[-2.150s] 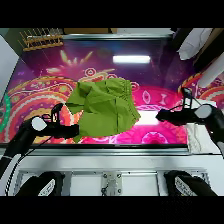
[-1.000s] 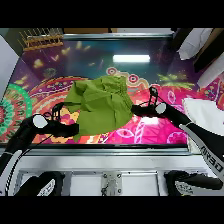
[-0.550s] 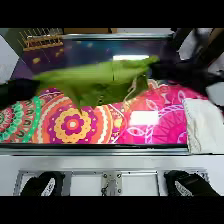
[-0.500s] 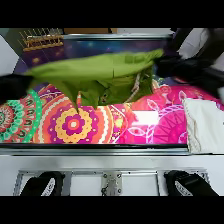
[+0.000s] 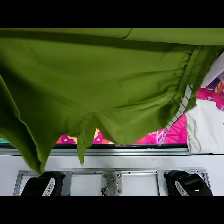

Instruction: Fold the clothes and pants, and hang the long-sleeved shirts on hangers.

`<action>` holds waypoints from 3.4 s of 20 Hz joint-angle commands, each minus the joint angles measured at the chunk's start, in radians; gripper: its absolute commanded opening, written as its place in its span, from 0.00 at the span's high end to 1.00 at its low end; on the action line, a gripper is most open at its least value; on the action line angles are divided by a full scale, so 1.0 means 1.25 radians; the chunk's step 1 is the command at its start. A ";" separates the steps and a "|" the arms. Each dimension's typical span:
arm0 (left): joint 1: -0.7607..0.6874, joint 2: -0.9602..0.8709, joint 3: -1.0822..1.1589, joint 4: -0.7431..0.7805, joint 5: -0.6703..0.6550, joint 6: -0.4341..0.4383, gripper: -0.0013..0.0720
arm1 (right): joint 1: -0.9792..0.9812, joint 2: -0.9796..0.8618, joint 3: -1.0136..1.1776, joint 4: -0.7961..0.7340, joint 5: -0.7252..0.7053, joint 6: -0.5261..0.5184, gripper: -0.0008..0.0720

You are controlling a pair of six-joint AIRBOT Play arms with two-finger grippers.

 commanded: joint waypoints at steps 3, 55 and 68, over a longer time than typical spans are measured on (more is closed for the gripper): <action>0.001 -0.218 0.085 0.005 -0.005 0.002 0.98 | -0.001 -0.050 0.002 -0.004 0.150 0.123 0.96; -0.202 -0.552 -0.800 -0.146 0.141 0.003 0.98 | -0.144 -0.394 -0.201 -0.109 0.172 -0.020 0.28; -0.140 -0.379 -0.907 -0.037 0.098 0.003 0.98 | -0.259 -0.696 -0.490 0.343 -0.045 -0.096 0.02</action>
